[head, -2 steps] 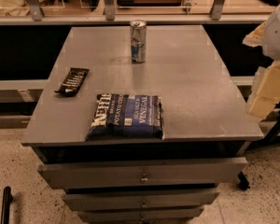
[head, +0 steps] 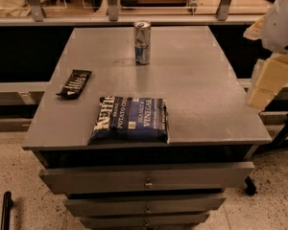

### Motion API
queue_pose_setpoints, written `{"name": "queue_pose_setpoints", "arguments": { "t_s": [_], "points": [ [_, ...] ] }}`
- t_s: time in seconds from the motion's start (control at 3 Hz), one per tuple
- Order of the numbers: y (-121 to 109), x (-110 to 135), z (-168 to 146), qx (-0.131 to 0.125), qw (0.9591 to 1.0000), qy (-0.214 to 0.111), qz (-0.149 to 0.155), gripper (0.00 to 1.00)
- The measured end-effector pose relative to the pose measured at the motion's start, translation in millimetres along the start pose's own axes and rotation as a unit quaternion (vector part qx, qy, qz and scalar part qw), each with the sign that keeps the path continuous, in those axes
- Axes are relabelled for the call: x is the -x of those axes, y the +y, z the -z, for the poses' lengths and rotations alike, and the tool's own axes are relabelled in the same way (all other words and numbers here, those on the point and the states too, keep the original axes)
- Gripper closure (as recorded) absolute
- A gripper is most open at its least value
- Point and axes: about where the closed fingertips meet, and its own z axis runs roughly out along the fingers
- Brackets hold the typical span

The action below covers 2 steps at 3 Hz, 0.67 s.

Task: Move redbull can near blue chip bag

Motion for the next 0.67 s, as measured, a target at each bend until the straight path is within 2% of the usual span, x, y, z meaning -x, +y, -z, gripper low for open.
{"name": "queue_pose_setpoints", "arguments": {
  "t_s": [0.33, 0.67],
  "points": [
    [-51, 17, -15, -0.017, 0.9994, -0.030, -0.003, 0.00],
    [-124, 46, -29, -0.056, 0.9963, -0.064, -0.014, 0.00]
  ]
}}
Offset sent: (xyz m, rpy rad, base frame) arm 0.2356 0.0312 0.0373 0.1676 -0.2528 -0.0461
